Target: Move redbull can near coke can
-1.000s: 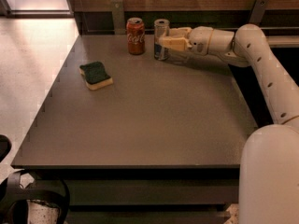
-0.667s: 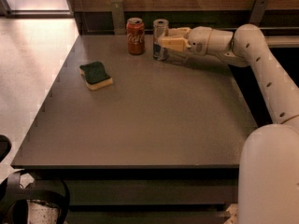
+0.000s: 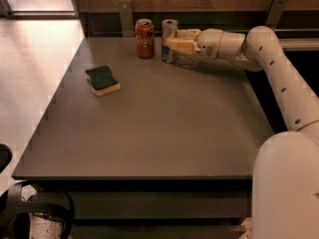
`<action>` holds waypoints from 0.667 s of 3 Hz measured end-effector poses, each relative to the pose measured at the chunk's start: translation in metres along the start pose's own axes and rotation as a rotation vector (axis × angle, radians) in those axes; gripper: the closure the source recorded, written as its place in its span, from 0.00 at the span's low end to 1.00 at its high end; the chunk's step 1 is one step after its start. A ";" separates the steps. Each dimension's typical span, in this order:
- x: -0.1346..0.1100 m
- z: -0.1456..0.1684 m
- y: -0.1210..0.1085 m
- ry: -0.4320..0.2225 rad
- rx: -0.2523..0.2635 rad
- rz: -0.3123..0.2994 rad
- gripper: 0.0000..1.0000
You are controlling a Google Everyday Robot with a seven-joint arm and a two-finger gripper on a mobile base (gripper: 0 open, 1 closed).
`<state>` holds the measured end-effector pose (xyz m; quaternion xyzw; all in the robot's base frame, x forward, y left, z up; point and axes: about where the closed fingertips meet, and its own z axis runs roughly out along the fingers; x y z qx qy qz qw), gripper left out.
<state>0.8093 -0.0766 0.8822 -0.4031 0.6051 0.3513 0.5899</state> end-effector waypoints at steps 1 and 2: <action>0.000 0.003 0.001 -0.001 -0.005 0.001 0.14; 0.000 0.007 0.003 -0.001 -0.010 0.002 0.00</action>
Offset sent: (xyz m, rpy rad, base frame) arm 0.0002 0.0037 -0.0005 0.0008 0.0010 0.0050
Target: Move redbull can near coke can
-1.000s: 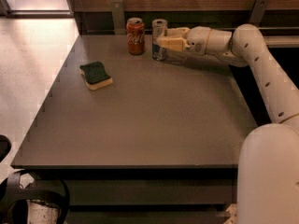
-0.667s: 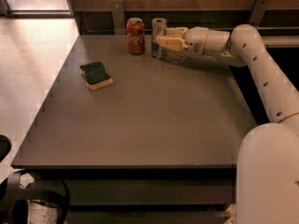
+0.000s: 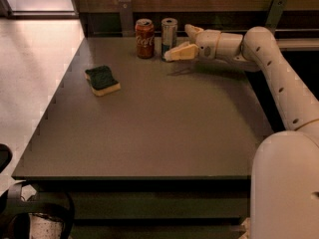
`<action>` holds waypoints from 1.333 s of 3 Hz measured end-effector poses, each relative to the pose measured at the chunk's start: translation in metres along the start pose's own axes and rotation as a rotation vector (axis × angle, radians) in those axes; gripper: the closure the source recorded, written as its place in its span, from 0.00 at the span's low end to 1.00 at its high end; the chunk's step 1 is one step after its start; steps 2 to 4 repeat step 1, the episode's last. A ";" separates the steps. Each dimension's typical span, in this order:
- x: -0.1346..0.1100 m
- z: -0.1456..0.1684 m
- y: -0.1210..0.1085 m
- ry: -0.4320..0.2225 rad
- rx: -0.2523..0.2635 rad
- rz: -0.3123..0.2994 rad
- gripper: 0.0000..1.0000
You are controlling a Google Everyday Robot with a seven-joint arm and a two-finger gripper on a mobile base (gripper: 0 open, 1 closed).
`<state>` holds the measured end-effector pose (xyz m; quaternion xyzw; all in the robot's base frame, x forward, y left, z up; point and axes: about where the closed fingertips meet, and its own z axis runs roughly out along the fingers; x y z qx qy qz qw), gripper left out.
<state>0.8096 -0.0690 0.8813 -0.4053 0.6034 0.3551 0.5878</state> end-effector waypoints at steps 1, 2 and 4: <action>0.000 0.000 0.000 0.000 0.000 0.000 0.00; 0.000 0.000 0.000 0.000 0.000 0.000 0.00; 0.000 0.000 0.000 0.000 0.000 0.000 0.00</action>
Offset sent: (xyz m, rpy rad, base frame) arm 0.0000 0.0000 0.0000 0.0000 0.0000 0.0000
